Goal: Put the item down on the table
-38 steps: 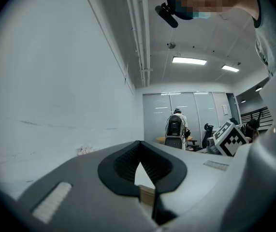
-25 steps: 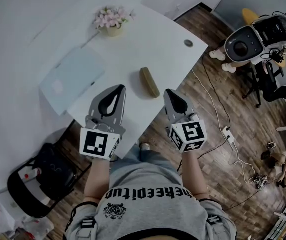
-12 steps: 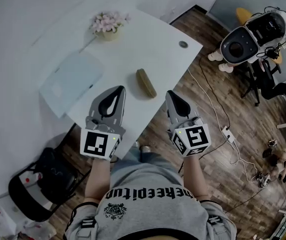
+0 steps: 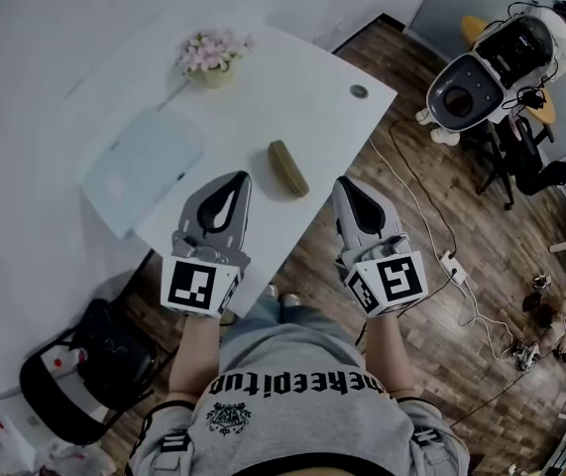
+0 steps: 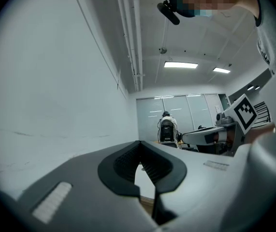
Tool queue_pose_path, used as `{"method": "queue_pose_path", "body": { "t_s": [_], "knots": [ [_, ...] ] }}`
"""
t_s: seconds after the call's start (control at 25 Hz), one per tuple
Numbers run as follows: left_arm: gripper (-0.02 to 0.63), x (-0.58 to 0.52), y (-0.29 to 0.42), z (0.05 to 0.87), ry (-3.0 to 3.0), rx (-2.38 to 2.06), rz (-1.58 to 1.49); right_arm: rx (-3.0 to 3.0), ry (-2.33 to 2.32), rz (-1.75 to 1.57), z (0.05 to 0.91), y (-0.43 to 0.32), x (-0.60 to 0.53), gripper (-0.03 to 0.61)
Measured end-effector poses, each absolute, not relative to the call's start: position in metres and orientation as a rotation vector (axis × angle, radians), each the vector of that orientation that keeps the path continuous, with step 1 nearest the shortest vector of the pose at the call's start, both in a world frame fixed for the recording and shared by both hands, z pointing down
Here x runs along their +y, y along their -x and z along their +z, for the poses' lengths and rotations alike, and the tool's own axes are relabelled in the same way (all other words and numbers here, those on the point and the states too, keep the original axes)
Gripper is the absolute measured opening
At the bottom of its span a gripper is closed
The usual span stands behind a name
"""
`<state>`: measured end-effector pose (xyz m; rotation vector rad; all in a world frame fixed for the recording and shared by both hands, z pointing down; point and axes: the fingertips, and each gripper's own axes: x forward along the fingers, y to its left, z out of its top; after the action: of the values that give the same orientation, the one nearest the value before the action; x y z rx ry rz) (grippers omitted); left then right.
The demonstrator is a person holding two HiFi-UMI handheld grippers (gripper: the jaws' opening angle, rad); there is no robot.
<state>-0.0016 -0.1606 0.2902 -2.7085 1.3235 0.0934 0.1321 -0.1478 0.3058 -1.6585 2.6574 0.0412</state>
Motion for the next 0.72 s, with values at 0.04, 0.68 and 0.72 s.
{"method": "queue_pose_path", "body": {
  "t_s": [0.04,0.68,0.72],
  "knots": [
    [0.018,-0.161,0.001,0.29,2.71,1.32,0.094,2.653,1.66,0.05,0.303,-0.132,-0.147,0.002],
    [0.018,-0.171,0.002,0.295,2.734,1.307,0.09,2.622,1.684,0.094,0.295,-0.133,-0.152,0.002],
    [0.018,-0.172,0.002,0.295,2.735,1.307,0.091,2.621,1.684,0.094,0.295,-0.132,-0.152,0.002]
  ]
}}
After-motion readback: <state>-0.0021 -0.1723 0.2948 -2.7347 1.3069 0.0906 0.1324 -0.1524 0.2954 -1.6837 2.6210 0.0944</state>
